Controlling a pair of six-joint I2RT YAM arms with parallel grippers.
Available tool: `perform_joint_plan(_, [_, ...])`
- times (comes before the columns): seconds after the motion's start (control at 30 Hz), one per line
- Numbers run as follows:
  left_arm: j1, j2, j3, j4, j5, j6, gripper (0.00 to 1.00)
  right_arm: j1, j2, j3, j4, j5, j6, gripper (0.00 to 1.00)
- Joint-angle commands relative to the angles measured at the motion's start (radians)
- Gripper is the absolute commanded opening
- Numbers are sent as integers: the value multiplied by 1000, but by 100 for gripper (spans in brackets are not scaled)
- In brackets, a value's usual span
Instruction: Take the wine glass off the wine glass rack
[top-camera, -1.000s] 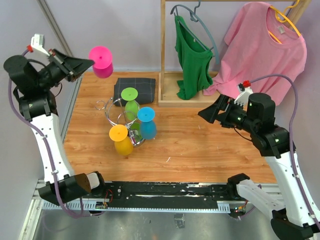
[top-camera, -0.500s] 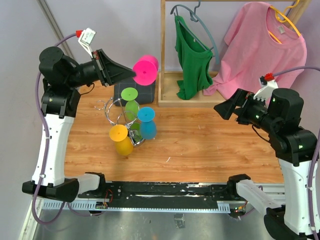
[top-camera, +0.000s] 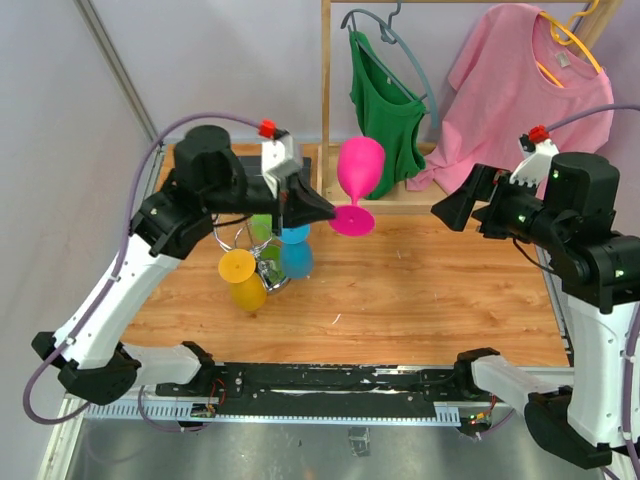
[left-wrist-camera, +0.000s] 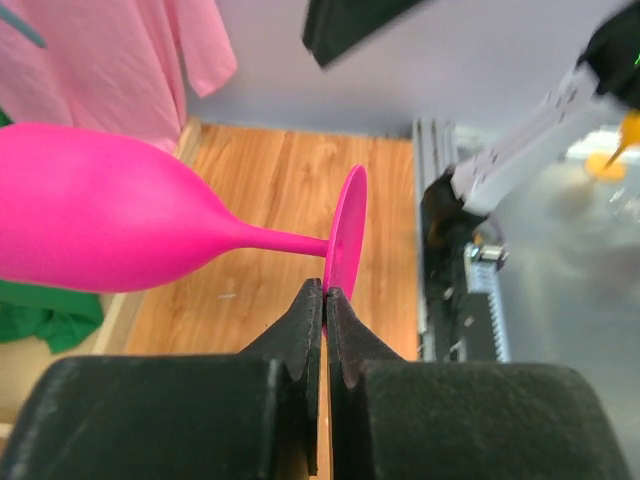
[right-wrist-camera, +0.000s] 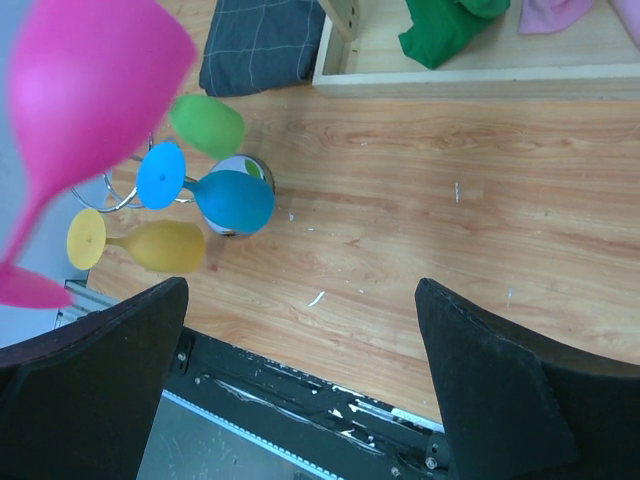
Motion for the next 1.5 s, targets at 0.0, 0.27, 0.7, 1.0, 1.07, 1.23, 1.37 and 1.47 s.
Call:
perform_joint_plan(0.0, [-143, -28, -78, -65, -201, 394, 0, -14, 50, 144, -128, 8, -76, 99])
perform_joint_plan(0.27, [-355, -198, -387, -65, -432, 806, 0, -15, 207, 382, -251, -114, -100, 99])
perform_joint_plan(0.7, [-548, -338, -681, -2, -571, 1306, 0, 11, 274, 299, -386, -416, -190, 95])
perform_joint_plan(1.0, [-583, -287, -699, 81, -587, 1365, 0, 159, 282, 240, -394, -382, -200, 91])
perform_joint_plan(1.07, [-588, -271, -685, 87, -592, 1363, 0, 189, 259, 167, -348, -374, -183, 90])
perform_joint_plan(1.23, [-592, -247, -665, 95, -601, 1368, 0, 253, 225, 44, -259, -340, -150, 89])
perform_joint_plan(1.37, [-598, -241, -662, 98, -606, 1375, 0, 302, 232, 15, -214, -310, -139, 88])
perform_joint_plan(1.47, [-604, -244, -663, 97, -609, 1378, 0, 319, 242, 9, -201, -304, -143, 87])
